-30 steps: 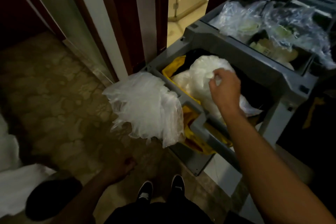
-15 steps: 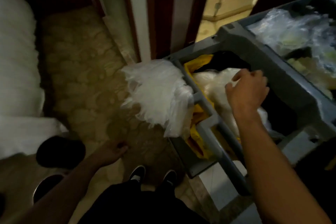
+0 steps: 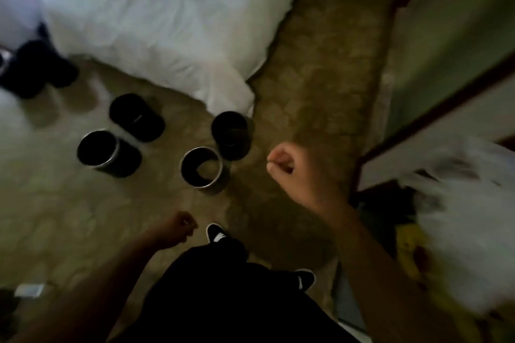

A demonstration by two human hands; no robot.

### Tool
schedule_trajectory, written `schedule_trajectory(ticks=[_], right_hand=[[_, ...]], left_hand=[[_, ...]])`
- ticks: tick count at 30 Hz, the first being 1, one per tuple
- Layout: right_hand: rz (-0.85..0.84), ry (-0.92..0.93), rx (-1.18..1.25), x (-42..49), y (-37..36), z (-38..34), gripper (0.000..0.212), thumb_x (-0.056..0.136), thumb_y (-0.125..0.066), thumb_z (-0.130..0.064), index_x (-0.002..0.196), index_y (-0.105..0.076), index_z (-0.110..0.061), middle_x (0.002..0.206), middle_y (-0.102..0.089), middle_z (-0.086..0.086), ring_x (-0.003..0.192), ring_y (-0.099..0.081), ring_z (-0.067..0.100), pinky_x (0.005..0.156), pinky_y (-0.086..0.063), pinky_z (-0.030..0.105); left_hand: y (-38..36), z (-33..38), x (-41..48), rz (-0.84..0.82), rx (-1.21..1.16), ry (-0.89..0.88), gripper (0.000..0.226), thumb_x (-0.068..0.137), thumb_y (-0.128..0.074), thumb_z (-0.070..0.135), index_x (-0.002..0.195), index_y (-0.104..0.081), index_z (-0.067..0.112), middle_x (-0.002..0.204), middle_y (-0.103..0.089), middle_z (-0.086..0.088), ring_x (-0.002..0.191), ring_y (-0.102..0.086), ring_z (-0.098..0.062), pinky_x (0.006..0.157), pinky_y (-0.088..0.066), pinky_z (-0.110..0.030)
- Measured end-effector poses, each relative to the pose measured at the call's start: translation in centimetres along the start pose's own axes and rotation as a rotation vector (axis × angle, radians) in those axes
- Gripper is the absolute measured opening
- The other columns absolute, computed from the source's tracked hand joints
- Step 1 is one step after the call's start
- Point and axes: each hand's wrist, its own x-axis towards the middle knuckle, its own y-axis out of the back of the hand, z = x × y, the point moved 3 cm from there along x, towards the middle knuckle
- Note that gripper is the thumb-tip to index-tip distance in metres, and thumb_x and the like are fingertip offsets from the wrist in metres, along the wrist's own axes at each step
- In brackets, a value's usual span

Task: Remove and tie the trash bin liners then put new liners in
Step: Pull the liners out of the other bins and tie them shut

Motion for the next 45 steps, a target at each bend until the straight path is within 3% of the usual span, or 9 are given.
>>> schedule_trajectory(ticks=[5, 11, 20, 26, 29, 33, 37, 43, 45], right_hand=[[-0.464, -0.105, -0.195, 7.4, -14.2, -2.5, 0.009, 0.093, -0.070, -0.023, 0.101, -0.068, -0.027, 0.098, -0.069, -0.009, 0.094, -0.065, 0.008, 0.086, -0.053, 0.026], [-0.641, -0.086, -0.363, 14.5, -24.7, -5.6, 0.008, 0.094, -0.068, -0.024, 0.101, -0.071, -0.023, 0.096, -0.067, -0.008, 0.094, -0.063, 0.009, 0.076, -0.047, 0.021], [-0.704, -0.234, -0.521, 22.8, -31.7, -2.7, 0.008, 0.091, -0.067, -0.019, 0.089, -0.072, -0.013, 0.089, -0.073, 0.004, 0.087, -0.069, 0.022, 0.083, -0.055, 0.039], [-0.696, -0.361, -0.458, 29.6, -37.4, -4.7, 0.018, 0.091, -0.064, -0.001, 0.075, -0.069, -0.009, 0.071, -0.067, 0.005, 0.064, -0.058, 0.016, 0.068, -0.049, 0.032], [-0.766, -0.321, -0.501, 34.5, -42.3, -9.5, 0.016, 0.091, -0.062, -0.006, 0.077, -0.068, -0.009, 0.078, -0.070, 0.017, 0.068, -0.061, 0.019, 0.065, -0.048, 0.028], [-0.892, -0.153, -0.556, 41.7, -50.8, -18.0, 0.015, 0.095, -0.064, -0.017, 0.080, -0.068, -0.018, 0.077, -0.068, 0.003, 0.071, -0.063, 0.016, 0.064, -0.051, 0.027], [-0.995, 0.048, -0.586, 47.7, -60.0, -28.8, 0.004, 0.095, -0.066, -0.023, 0.094, -0.070, -0.022, 0.093, -0.069, -0.001, 0.083, -0.064, 0.012, 0.067, -0.048, 0.024], [-1.071, 0.119, -0.461, 52.3, -74.1, -44.3, 0.010, 0.096, -0.064, -0.016, 0.088, -0.067, -0.022, 0.091, -0.070, 0.004, 0.082, -0.065, 0.016, 0.082, -0.056, 0.038], [-1.072, 0.107, -0.424, 53.6, -78.9, -48.3, 0.006, 0.098, -0.062, -0.015, 0.095, -0.067, -0.017, 0.095, -0.070, 0.007, 0.078, -0.064, 0.016, 0.071, -0.055, 0.030]], left_hand=[[2.8, -13.3, -2.1, -0.016, -0.157, 0.182, 0.010, 0.093, -0.064, 0.025, 0.085, -0.070, 0.027, 0.072, -0.074, 0.005, 0.065, -0.072, -0.013, 0.053, -0.047, -0.020], [8.1, -20.5, -2.0, 0.087, -0.397, 0.271, 0.012, 0.096, -0.064, 0.027, 0.093, -0.071, 0.018, 0.077, -0.075, 0.000, 0.060, -0.068, -0.014, 0.051, -0.047, -0.019], [21.7, -22.1, 0.4, 0.260, -0.677, 0.226, 0.014, 0.101, -0.056, 0.024, 0.101, -0.067, 0.016, 0.093, -0.072, -0.006, 0.074, -0.066, -0.015, 0.060, -0.049, -0.026], [34.2, -27.6, 2.3, 0.446, -0.754, 0.219, 0.019, 0.103, -0.052, 0.020, 0.107, -0.067, 0.009, 0.097, -0.069, -0.009, 0.076, -0.065, -0.017, 0.065, -0.048, -0.028], [38.1, -31.9, 2.9, 0.470, -0.768, 0.265, 0.017, 0.102, -0.054, 0.019, 0.104, -0.068, 0.010, 0.095, -0.071, -0.011, 0.074, -0.066, -0.018, 0.066, -0.049, -0.030], [41.2, -37.1, 3.1, 0.438, -0.726, 0.379, 0.013, 0.101, -0.056, 0.018, 0.102, -0.067, 0.011, 0.096, -0.072, -0.012, 0.073, -0.066, -0.017, 0.057, -0.048, -0.019], [42.4, -43.5, 2.3, 0.534, -0.799, 0.540, 0.010, 0.094, -0.064, 0.020, 0.085, -0.068, 0.021, 0.086, -0.072, -0.006, 0.082, -0.070, -0.026, 0.076, -0.059, -0.040], [44.3, -50.7, 1.3, 0.589, -0.877, 0.686, 0.010, 0.095, -0.066, 0.022, 0.094, -0.071, 0.013, 0.094, -0.062, 0.004, 0.092, -0.063, -0.017, 0.079, -0.048, -0.030], [45.3, -53.7, 1.5, 0.567, -0.932, 0.679, 0.007, 0.094, -0.067, 0.017, 0.089, -0.069, 0.013, 0.094, -0.061, 0.002, 0.091, -0.063, -0.017, 0.084, -0.051, -0.033]])
